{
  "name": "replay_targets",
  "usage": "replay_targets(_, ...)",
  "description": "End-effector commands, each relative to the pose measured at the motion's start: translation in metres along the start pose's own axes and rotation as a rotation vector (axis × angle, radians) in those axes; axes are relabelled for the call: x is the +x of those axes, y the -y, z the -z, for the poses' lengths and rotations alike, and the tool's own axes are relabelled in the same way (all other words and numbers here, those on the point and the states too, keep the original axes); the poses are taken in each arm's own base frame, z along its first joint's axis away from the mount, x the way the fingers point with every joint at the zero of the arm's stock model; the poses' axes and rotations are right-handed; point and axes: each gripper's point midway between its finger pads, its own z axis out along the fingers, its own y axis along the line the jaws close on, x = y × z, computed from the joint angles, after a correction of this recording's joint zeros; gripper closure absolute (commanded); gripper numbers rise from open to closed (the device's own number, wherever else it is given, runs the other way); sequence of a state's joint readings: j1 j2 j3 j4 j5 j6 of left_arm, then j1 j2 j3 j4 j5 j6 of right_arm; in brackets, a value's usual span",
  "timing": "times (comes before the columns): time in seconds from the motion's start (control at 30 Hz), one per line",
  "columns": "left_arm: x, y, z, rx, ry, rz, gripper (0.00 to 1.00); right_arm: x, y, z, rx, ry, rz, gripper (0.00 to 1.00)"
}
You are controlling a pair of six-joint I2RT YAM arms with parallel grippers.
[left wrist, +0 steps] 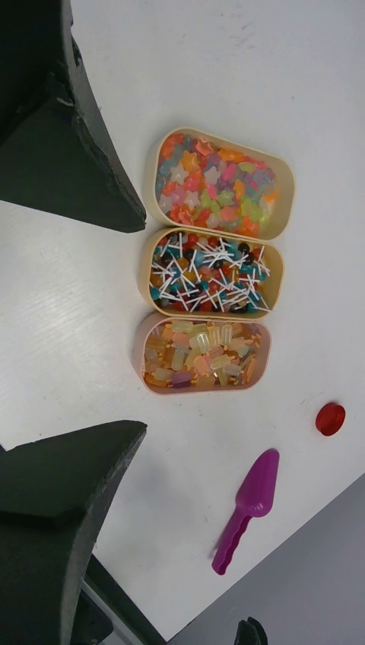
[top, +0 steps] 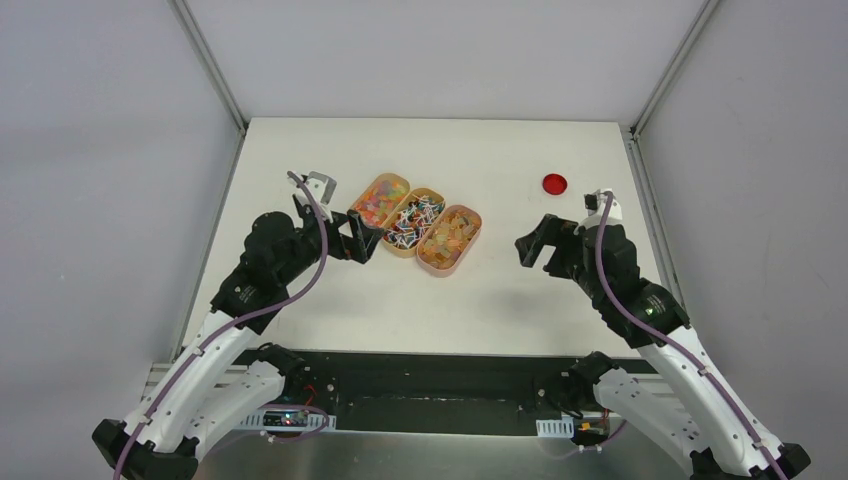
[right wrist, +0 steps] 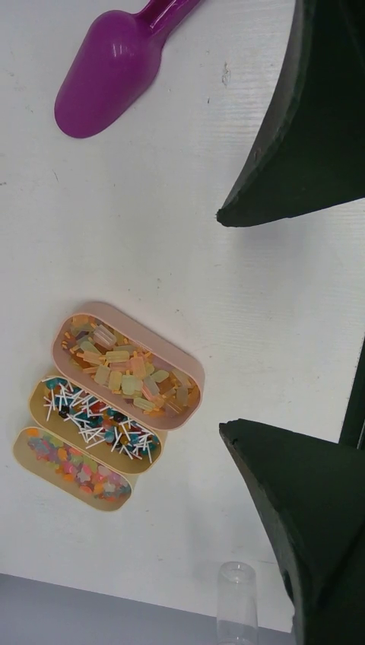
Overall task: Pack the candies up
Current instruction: Pick up the spatula from the center of the board.
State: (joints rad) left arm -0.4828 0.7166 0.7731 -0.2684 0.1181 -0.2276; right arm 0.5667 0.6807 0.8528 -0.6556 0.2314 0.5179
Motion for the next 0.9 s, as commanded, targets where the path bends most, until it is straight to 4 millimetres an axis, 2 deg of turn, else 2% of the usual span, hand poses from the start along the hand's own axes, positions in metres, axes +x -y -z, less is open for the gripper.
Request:
replay_targets(0.0, -0.012, 0.003, 0.004, 0.013, 0.046, -0.001, 0.01, -0.021, -0.005, 0.001, -0.014, 0.085, -0.003, 0.0)
replay_targets(0.2, -0.016, -0.01, 0.005, -0.067, 0.059, 0.011, 0.01, -0.037, 0.016, -0.018, 0.108, 0.199, 0.044, 0.0)
replay_targets(0.43, -0.011, -0.021, 0.011, -0.119, 0.08, -0.007, 0.01, -0.057, 0.05, -0.053, 0.351, 0.249, 0.351, 0.0)
replay_targets(0.53, -0.011, -0.02, 0.008, -0.115, 0.071, -0.002, 0.01, -0.052, 0.062, -0.077, 0.406, 0.134, 0.521, 0.0)
replay_targets(0.6, -0.008, -0.012, 0.006, -0.067, 0.052, 0.005, 0.01, -0.045, 0.073, -0.095, 0.404, 0.019, 0.576, 0.01)
replay_targets(0.63, -0.007, -0.007, 0.005, -0.042, 0.044, 0.006, 0.01, -0.035, 0.082, -0.108, 0.403, -0.064, 0.582, 0.02)
replay_targets(0.73, -0.006, -0.002, 0.004, -0.014, 0.034, 0.007, 0.02, -0.02, 0.1, -0.129, 0.384, -0.246, 0.561, 0.1)
replay_targets(0.87, -0.008, -0.003, 0.006, -0.018, 0.044, 0.006, 0.02, -0.009, 0.117, -0.146, 0.344, -0.386, 0.525, 0.17)
